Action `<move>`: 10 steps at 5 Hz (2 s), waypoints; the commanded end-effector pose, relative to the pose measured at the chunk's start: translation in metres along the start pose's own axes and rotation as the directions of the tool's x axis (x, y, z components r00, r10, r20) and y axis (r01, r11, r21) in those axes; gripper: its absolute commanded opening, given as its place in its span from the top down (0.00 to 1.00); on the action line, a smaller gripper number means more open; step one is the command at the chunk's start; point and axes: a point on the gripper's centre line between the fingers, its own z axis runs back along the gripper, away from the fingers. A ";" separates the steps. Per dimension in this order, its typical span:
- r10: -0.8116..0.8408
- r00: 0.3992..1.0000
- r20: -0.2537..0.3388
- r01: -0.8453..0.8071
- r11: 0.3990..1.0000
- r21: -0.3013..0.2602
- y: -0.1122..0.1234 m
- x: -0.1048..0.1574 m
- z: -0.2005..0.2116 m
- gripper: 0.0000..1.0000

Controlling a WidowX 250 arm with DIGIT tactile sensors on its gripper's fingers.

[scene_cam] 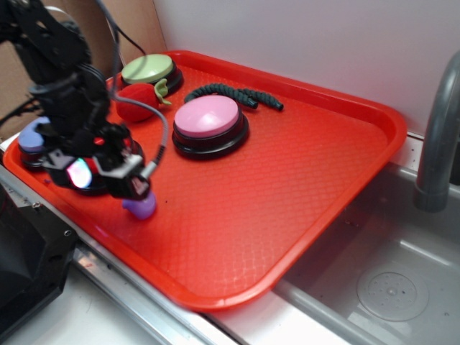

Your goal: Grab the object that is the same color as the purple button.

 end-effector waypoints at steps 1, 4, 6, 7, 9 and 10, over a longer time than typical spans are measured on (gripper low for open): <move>-0.070 0.997 0.028 0.069 0.997 0.043 -0.016 0.012 -0.009 0.00; -0.096 0.994 0.051 0.094 0.994 0.049 -0.026 0.029 -0.026 1.00; -0.196 0.974 0.118 0.194 0.981 0.026 -0.035 0.022 0.029 1.00; -0.231 0.961 0.153 0.238 0.971 -0.029 -0.035 0.017 0.061 1.00; -0.243 0.963 0.118 0.239 0.970 0.042 -0.032 0.012 0.095 1.00; -0.234 0.966 0.107 0.226 0.970 0.086 -0.030 0.012 0.111 1.00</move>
